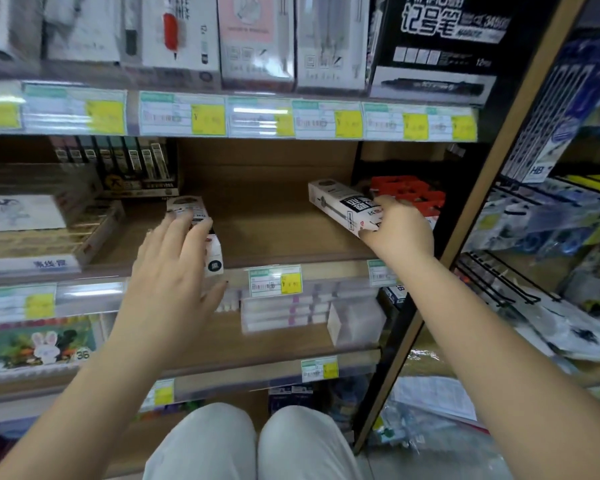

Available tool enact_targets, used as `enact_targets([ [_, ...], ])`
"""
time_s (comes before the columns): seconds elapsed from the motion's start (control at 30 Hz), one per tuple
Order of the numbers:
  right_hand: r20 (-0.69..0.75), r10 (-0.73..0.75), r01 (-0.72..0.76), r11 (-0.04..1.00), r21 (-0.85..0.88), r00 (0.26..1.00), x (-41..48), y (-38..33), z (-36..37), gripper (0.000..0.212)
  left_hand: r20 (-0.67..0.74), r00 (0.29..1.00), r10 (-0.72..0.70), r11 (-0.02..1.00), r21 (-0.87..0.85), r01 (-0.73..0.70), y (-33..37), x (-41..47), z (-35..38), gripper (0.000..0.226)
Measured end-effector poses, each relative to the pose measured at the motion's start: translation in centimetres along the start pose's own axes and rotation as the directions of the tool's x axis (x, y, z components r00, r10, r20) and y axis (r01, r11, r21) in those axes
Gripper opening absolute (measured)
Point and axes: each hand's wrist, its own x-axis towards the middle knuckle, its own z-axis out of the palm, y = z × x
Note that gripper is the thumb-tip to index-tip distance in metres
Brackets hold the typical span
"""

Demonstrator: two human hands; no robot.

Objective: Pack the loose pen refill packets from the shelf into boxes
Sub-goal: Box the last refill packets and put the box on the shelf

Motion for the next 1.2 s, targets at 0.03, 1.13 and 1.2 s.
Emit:
enact_targets([
  [0.03,-0.019,-0.046,0.046,0.999,0.002,0.999,-0.8,-0.2,-0.8,0.055,-0.028,0.999,0.027,0.999,-0.031,-0.028,0.7,0.0,0.0,0.076],
  [1.13,0.522,-0.046,-0.503,0.202,0.840,0.852,-17.7,-3.4,0.7,0.031,0.633,0.772,-0.056,-0.264,-0.755,0.600,10.7,-7.2,5.8,0.032],
  [1.2,0.507,-0.054,-0.488,0.202,0.849,0.860,-17.7,-3.7,0.8,0.040,0.659,0.744,-0.108,-0.340,-0.728,0.596,11.3,-6.8,5.6,0.039],
])
